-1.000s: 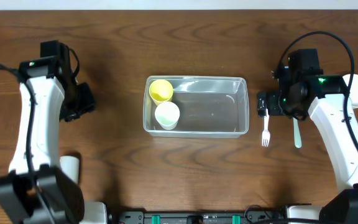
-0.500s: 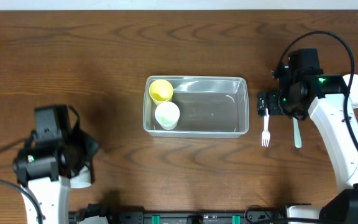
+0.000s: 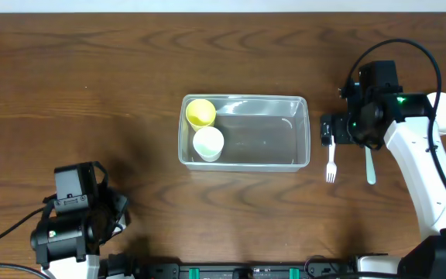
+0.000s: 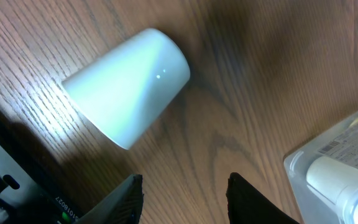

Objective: Pack container
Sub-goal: 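Grasp the grey cup with the left gripper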

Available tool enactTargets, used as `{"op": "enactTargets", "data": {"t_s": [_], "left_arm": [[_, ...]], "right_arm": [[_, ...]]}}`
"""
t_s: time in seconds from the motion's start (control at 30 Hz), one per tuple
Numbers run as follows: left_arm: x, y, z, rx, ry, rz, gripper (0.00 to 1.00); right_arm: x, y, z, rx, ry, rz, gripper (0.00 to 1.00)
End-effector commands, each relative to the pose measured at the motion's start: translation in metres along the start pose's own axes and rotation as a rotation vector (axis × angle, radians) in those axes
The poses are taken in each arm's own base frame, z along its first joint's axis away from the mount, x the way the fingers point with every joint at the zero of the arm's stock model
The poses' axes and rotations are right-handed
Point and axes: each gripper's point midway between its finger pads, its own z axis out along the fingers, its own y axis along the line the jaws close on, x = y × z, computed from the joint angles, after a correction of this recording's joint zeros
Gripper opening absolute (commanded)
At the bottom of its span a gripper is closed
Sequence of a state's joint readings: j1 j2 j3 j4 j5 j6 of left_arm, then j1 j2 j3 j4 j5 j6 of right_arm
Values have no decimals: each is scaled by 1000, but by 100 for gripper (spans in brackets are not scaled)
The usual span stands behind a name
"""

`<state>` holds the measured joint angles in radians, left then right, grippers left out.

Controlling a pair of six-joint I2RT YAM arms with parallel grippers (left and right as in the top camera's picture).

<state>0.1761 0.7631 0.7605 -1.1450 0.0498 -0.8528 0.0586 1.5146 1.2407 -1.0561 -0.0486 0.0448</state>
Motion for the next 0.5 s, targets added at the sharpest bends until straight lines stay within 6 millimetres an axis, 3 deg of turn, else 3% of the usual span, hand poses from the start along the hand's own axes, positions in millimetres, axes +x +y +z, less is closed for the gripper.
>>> {"op": "enactTargets", "data": {"t_s": [0.0, 0.37, 0.47], "left_arm": [[1, 4, 1, -15, 4, 8, 45], [5, 9, 1, -33, 23, 167, 46], [11, 2, 1, 7, 54, 238, 52]], "right_arm": [[-4, -3, -2, 9, -8, 9, 99], [-3, -3, -2, 9, -7, 8, 99], [-3, -3, -2, 9, -6, 8, 99]]}}
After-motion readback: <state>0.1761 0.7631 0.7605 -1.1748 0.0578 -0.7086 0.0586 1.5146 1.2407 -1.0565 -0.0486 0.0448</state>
